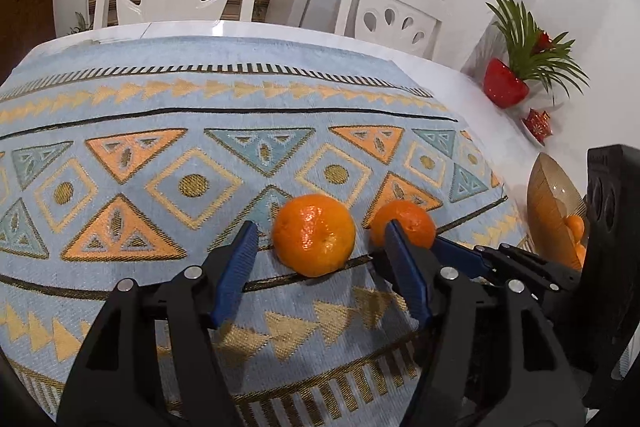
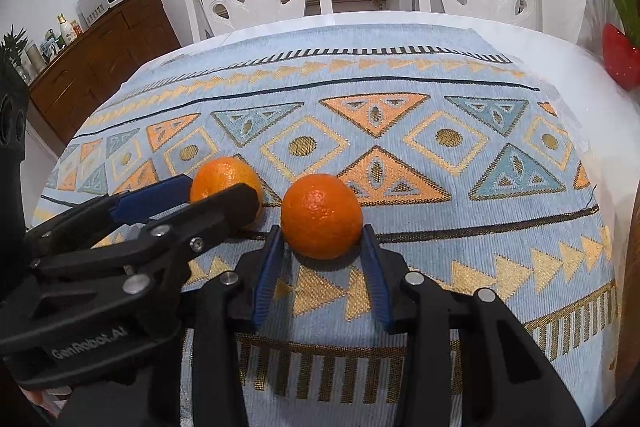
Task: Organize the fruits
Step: 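Grasp a mandarin with the left tool while the right tool grasps the other, then lift both held mandarins off the cloth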
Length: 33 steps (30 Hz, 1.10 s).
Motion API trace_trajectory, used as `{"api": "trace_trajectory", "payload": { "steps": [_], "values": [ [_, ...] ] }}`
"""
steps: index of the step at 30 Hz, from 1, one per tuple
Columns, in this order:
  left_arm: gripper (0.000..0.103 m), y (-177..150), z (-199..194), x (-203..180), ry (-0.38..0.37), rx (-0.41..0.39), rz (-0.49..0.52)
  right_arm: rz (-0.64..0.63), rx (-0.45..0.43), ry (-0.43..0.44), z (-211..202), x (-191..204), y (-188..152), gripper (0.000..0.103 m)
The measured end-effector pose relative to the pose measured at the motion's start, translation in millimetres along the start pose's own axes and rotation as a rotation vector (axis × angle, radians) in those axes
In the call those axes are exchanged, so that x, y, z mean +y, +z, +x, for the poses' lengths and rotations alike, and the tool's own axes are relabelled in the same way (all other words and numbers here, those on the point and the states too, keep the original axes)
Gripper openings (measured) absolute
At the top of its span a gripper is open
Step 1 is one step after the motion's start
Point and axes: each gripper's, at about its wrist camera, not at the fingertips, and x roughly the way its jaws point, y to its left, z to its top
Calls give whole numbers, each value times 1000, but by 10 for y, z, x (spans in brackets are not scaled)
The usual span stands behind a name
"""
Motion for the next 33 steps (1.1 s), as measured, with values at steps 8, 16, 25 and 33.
{"api": "trace_trajectory", "payload": {
  "steps": [8, 16, 25, 33],
  "values": [
    [44, -21, 56, -22, 20, 18, 12, -37, -7, -36, -10, 81, -24, 38],
    [44, -29, 56, -24, 18, 15, 14, -42, -12, -44, -27, 74, -28, 38],
    [42, -18, -34, -51, 41, -27, 44, -48, -41, -77, -99, 91, -42, 38],
    [42, -33, -198, -71, 15, -70, 67, 12, -82, -88, -289, -58, -97, 38]
  ]
}}
